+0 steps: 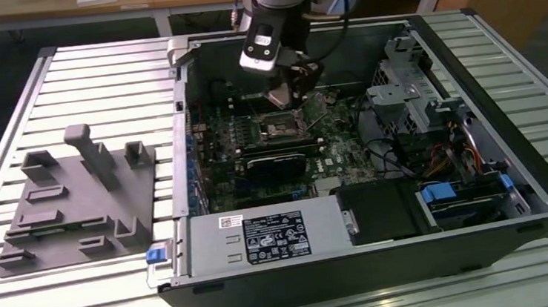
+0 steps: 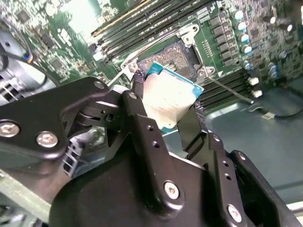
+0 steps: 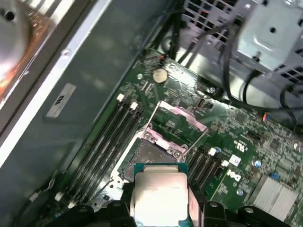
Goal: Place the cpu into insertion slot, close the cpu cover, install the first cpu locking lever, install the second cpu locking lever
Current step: 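Place the cpu into insertion slot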
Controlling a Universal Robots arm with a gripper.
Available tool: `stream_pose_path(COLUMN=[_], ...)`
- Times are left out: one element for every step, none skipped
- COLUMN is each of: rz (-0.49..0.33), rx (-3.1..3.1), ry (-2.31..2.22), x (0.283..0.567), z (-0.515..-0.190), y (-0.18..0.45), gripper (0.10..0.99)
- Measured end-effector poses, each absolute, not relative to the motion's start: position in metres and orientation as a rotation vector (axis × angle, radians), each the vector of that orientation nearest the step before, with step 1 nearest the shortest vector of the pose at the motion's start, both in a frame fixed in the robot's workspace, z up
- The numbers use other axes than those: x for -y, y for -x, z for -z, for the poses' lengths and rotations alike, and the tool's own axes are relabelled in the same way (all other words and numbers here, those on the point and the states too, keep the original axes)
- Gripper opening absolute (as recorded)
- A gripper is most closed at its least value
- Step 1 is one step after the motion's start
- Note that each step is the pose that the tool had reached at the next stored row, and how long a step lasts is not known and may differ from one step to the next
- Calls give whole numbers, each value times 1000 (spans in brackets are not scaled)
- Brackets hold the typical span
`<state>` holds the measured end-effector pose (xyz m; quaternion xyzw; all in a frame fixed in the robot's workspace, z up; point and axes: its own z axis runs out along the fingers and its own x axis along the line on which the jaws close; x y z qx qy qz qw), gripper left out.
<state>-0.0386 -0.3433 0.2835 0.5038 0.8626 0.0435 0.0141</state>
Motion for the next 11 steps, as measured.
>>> stream_pose_path(rz=[-135,-135,-134,-134,-133,-133,-132,-132,-131,-131,-130], rx=[-2671,-2656,-2641,-2625,-2608,-2593,-2576,-2560,-2543,-2527,-2510], ry=[-1592,-1616,-1639,-1663,-1688,-1710,-1733,-1756,-1779,-1801,-1823], x=[343,343,343,343,343,343,343,343,343,343,343], z=[-283,-283,-283,-283,-282,-282,-282,-282,-282,-281,-281], y=[39,39,39,39,39,39,39,39,39,39,39], gripper=[533,533,533,533,533,533,533,533,533,533,533])
